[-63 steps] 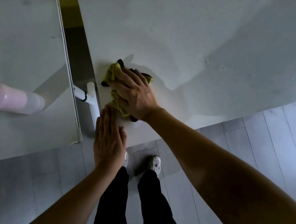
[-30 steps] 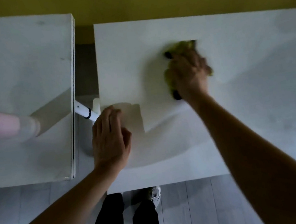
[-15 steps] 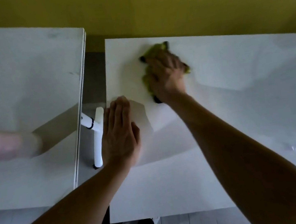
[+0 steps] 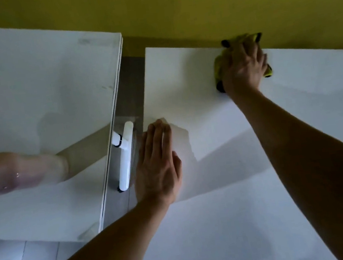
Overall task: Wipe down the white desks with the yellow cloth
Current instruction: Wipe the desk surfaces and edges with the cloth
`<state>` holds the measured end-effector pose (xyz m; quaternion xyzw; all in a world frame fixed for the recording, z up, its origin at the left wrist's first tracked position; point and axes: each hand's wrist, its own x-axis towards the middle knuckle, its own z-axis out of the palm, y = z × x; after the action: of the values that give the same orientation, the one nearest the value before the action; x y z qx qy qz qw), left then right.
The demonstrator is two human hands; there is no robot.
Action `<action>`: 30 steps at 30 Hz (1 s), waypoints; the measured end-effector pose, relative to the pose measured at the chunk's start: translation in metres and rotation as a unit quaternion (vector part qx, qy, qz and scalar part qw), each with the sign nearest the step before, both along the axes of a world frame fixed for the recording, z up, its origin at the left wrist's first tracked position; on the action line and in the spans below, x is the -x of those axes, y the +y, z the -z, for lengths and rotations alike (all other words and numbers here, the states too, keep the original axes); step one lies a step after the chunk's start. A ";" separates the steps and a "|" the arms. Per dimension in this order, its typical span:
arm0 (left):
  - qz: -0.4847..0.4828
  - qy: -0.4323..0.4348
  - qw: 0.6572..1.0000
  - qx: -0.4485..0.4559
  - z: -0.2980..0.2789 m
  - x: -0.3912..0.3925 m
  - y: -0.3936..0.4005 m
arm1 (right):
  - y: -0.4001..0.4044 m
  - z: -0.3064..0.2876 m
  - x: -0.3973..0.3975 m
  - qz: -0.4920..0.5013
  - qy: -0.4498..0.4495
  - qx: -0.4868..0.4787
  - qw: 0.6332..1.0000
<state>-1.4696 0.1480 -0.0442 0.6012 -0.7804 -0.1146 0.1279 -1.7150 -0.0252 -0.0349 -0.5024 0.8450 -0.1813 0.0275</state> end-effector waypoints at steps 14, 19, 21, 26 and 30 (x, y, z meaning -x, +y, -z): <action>0.002 0.009 1.000 -0.016 0.000 -0.004 -0.001 | -0.043 -0.004 -0.131 -0.276 -0.013 0.011 0.961; 0.005 0.027 1.000 -0.010 -0.002 -0.001 -0.002 | 0.013 -0.001 -0.018 -0.086 0.009 0.020 0.996; 0.002 0.031 0.999 -0.009 -0.003 0.000 -0.002 | 0.032 -0.001 0.027 -0.010 0.015 0.006 1.000; -0.001 0.027 1.000 -0.008 -0.004 0.001 -0.002 | 0.034 -0.004 0.008 0.106 0.009 -0.031 0.994; -0.005 0.003 1.000 -0.021 -0.003 0.000 -0.003 | 0.037 -0.007 -0.112 -0.128 0.007 -0.027 0.991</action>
<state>-1.4696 0.1454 -0.0411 0.6076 -0.7741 -0.1321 0.1187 -1.6035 0.0116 -0.0282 -0.6070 0.7783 -0.1501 0.0579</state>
